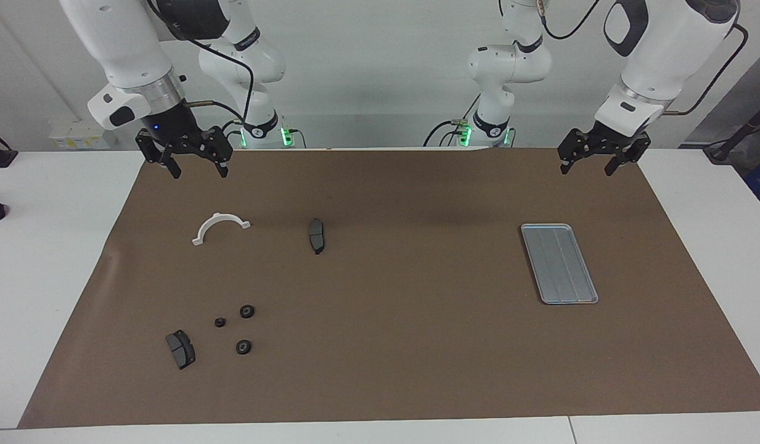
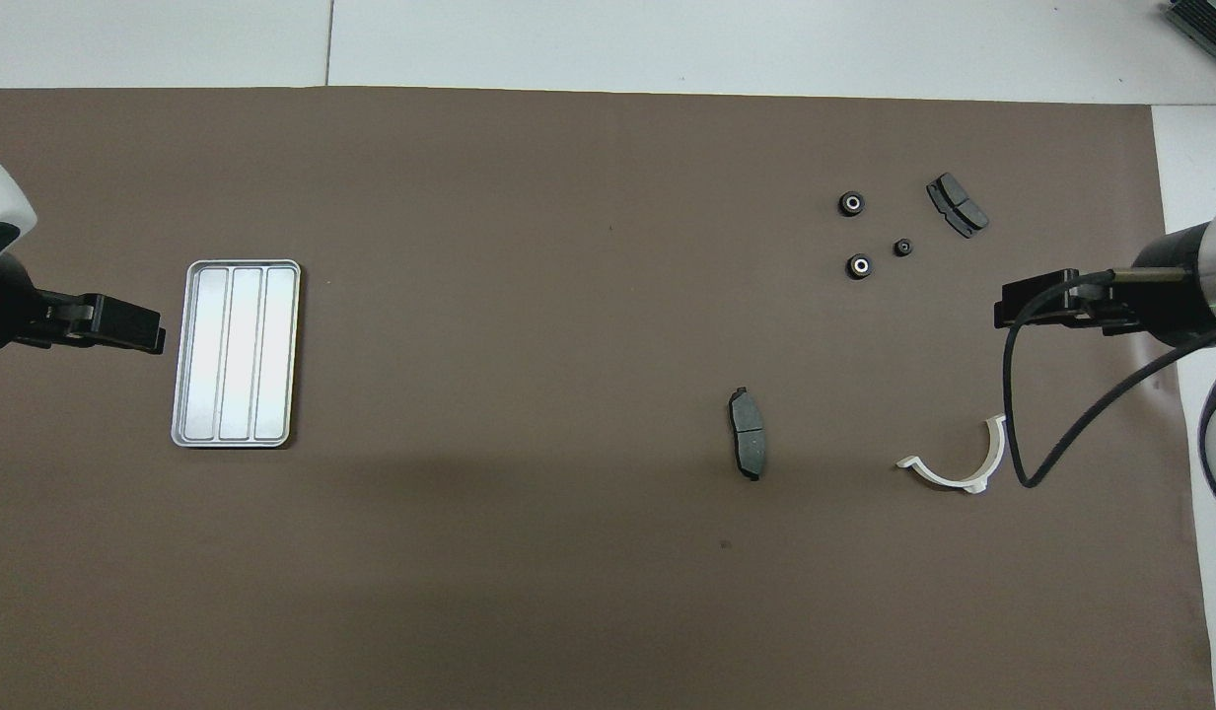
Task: Pick bearing gear from pile to tray
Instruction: 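Reach the right gripper toward the small black bearing gears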
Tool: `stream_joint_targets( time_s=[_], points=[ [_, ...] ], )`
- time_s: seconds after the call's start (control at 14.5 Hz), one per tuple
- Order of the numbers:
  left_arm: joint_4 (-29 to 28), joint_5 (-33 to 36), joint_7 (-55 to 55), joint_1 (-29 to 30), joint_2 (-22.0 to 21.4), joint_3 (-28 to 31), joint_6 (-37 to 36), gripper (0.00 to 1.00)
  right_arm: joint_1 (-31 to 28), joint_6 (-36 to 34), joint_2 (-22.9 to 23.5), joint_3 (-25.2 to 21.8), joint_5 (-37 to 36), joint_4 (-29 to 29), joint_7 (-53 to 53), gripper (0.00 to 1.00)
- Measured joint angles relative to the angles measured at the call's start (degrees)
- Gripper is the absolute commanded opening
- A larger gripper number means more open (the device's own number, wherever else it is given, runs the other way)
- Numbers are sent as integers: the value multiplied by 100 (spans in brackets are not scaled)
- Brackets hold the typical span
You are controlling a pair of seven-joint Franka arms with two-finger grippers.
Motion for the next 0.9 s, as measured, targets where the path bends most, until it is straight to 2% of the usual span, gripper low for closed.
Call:
stream_joint_targets(
  time_s=[0.48,0.76,0.9],
  points=[
    [67,0,3,21,-23,2,32,100,-25,8,-20,-42,0,-132,-4,100],
    [249,-12,3,22,-53,-10,-15,100,-19,716,-143,-26,0,-849,-246,100],
    [247,-12,15,29,-52,-9,-39,100,-18,1090,-55,-28,0,-1082,-287,100]
  ],
)
